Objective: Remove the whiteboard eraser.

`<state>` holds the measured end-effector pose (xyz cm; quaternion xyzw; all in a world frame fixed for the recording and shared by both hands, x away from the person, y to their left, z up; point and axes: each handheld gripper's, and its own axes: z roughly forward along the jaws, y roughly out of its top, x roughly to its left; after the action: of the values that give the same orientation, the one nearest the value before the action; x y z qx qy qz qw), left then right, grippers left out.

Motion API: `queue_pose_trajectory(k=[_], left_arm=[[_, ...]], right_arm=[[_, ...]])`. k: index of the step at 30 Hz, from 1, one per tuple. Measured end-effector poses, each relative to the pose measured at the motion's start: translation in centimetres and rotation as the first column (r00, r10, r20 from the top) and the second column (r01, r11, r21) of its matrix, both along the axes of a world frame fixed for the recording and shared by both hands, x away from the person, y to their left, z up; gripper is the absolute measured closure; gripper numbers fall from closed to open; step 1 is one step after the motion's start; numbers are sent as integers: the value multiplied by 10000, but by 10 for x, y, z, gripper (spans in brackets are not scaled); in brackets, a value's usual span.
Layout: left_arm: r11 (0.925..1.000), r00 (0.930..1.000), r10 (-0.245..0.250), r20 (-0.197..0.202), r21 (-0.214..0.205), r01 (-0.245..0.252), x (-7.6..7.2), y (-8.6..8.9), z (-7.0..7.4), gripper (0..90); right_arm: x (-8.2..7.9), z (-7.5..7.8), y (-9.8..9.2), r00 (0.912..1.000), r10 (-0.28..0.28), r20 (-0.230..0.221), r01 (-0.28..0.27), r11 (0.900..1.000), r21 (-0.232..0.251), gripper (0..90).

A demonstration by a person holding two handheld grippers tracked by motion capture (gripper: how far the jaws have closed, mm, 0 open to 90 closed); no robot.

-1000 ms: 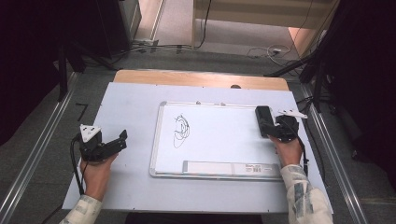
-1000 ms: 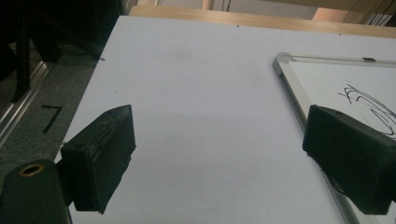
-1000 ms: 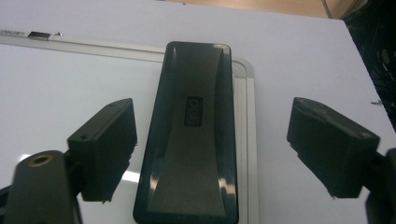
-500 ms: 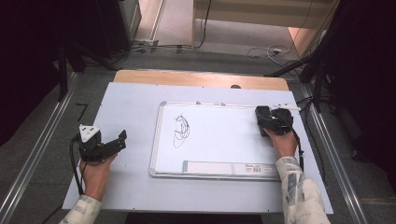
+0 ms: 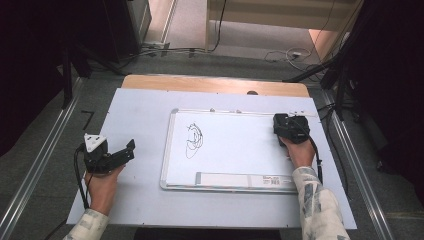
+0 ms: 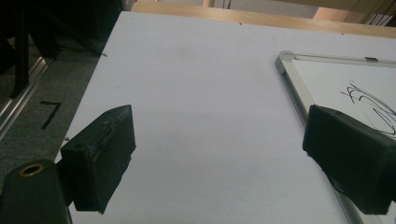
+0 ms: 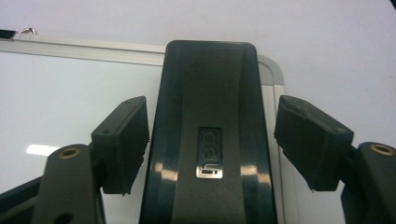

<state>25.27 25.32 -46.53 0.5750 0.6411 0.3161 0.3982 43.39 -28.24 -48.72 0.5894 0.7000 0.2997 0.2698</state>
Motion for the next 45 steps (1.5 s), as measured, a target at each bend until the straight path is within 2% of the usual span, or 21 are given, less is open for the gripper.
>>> queue_pose_trajectory(k=[3, 7, 12, 26, 31, 36, 38, 42, 45], left_arm=[[10000, 10000, 18, -36, -13, -18, 0, 0, 0, 99], [10000, 10000, 30, -45, -15, -30, 0, 0, 0, 99], [10000, 10000, 39, -90, -12, -39, 0, 0, -1, 99], [10000, 9999, 55, -153, -70, -56, 0, 0, -1, 99], [9999, 9998, 77, -169, -119, -79, 1, 1, -1, 100], [9998, 9998, 109, -168, -147, -111, 1, 2, -1, 101], [9998, 9998, 92, -185, -147, -95, 1, 2, -1, 101], [9998, 9998, 93, -168, -153, -96, 1, 1, 0, 101], [9998, 9999, 90, -143, -173, -92, 0, 1, 0, 101]], right_arm=[[1, -5, 3, 9998, 34, -217, -37, 9999, -141, 250], [1, -6, 4, 9999, 37, -158, -37, 10000, -4, 296], [1, -6, 4, 9999, 12, -162, -12, 10000, 35, 313], [-2, -5, 7, 9997, -237, 6, 237, 9991, -354, 371], [-1, -3, 9, 9992, -370, -151, 363, 9985, -414, 374], [-1, 5, 8, 9975, -274, -649, 246, 9987, -447, 374], [-3, 9, 9, 9972, -241, -712, 205, 9985, -506, 375], [-9, 27, 9, 9997, -140, -199, 133, 9993, -343, 375], [-14, 39, 12, 10000, -1, -52, -1, 9994, -351, 375]])
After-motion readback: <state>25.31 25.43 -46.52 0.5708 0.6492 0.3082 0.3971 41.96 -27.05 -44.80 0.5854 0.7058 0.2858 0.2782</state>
